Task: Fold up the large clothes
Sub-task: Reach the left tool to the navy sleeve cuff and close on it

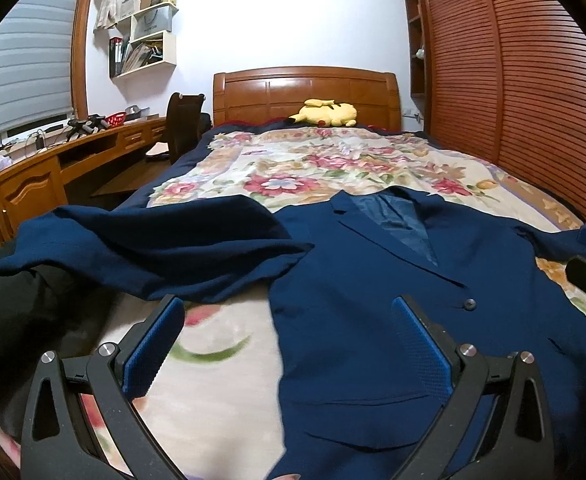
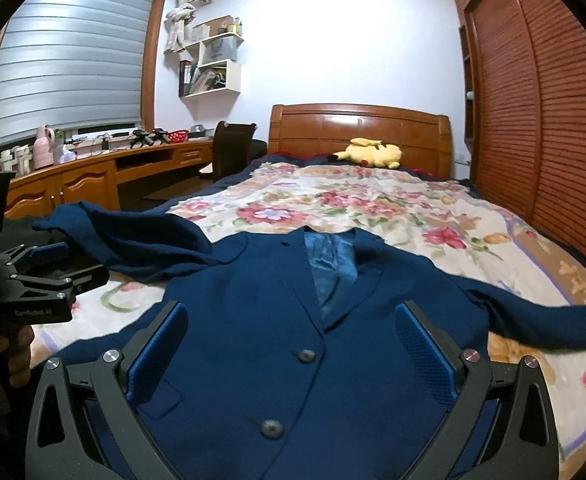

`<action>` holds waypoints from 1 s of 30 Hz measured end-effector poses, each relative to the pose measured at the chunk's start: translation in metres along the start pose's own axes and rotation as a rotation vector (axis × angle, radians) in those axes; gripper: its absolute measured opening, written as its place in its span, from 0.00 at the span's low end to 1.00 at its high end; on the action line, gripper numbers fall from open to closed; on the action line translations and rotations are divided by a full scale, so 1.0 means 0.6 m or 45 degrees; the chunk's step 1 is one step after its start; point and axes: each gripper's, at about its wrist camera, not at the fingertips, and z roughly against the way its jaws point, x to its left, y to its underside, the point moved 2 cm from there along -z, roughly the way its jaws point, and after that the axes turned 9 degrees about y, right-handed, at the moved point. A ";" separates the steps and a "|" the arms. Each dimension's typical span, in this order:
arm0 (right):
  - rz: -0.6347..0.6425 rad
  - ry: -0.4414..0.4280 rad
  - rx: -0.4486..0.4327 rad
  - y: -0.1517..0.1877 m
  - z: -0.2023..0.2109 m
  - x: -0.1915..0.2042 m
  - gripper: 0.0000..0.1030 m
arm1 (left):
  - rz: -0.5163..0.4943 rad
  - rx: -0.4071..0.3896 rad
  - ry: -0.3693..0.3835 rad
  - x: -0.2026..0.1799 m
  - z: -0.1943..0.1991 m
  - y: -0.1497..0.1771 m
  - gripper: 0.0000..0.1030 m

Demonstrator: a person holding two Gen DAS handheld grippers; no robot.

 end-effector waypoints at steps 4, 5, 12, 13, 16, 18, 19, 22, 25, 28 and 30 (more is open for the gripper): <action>0.039 -0.012 -0.024 -0.012 -0.013 0.013 0.99 | 0.000 0.022 -0.012 0.026 -0.003 -0.002 1.00; 0.043 -0.015 -0.023 -0.013 -0.019 0.014 0.99 | 0.001 0.027 -0.015 0.033 -0.004 -0.003 1.00; 0.048 -0.030 0.027 0.010 -0.071 0.020 0.99 | 0.030 0.063 -0.013 0.096 -0.023 0.000 1.00; 0.052 -0.031 0.044 0.018 -0.080 0.018 0.99 | 0.029 0.066 -0.017 0.103 -0.027 0.000 1.00; 0.057 -0.041 0.093 0.031 -0.105 0.014 0.99 | 0.031 0.074 -0.052 0.131 -0.037 -0.003 1.00; 0.049 -0.053 0.111 0.036 -0.114 0.011 0.99 | 0.062 0.093 -0.067 0.161 -0.048 -0.004 0.95; 0.047 -0.059 0.116 0.038 -0.117 0.010 0.99 | 0.082 0.104 -0.077 0.175 -0.054 -0.004 0.92; 0.054 -0.063 0.117 0.036 -0.119 0.008 0.99 | 0.156 0.133 -0.118 0.219 -0.071 -0.002 0.86; 0.069 -0.060 0.115 0.026 -0.121 0.019 0.99 | 0.198 0.153 -0.175 0.251 -0.083 0.002 0.84; 0.086 -0.057 0.120 0.024 -0.119 0.032 0.99 | 0.223 0.181 -0.248 0.277 -0.095 0.011 0.80; 0.090 -0.057 0.121 0.022 -0.116 0.036 0.99 | 0.210 0.193 -0.301 0.284 -0.102 0.014 0.78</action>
